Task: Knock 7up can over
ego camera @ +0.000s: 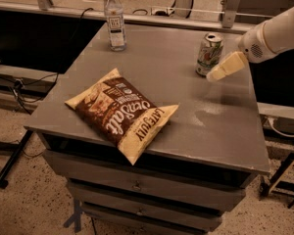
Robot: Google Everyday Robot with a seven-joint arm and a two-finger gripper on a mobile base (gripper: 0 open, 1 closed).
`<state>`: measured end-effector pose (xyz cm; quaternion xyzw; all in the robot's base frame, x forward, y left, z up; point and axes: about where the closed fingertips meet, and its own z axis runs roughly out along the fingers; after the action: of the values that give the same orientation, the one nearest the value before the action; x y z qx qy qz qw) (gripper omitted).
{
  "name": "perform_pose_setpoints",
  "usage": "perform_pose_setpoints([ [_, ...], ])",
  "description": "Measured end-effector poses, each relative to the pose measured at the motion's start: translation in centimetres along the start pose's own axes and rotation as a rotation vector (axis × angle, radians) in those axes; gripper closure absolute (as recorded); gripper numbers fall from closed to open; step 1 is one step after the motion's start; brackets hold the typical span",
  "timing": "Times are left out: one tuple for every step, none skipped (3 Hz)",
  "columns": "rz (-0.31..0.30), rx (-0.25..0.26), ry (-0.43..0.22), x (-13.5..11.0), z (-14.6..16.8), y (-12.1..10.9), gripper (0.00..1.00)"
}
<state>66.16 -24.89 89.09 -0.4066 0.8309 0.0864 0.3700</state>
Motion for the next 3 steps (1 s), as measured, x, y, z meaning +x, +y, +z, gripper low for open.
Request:
perform_pose_setpoints([
  [0.054, -0.066, -0.106, -1.2, 1.5, 1.2, 0.00],
  [0.053, -0.164, -0.200, -4.2, 2.1, 4.0, 0.00],
  [0.012, -0.255, -0.278, -7.9, 1.7, 7.1, 0.00],
])
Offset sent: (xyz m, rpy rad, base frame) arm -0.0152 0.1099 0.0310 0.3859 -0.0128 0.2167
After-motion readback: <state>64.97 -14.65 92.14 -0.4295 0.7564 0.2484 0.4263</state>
